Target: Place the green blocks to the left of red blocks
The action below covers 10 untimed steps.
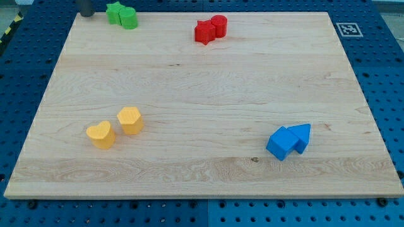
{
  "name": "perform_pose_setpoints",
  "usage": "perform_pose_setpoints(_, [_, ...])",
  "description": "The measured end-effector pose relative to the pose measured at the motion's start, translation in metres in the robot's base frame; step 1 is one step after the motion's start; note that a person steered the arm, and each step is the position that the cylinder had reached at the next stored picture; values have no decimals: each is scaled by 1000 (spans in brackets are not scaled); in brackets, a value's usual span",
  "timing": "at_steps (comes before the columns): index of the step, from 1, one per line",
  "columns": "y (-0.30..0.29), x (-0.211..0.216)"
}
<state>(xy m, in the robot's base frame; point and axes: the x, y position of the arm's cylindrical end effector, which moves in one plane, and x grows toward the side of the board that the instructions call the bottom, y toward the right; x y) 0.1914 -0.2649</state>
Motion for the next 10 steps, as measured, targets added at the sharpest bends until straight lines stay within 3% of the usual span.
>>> perform_pose_setpoints(2, [27, 1])
perform_pose_setpoints(4, [120, 0])
perform_pose_setpoints(10, [156, 1])
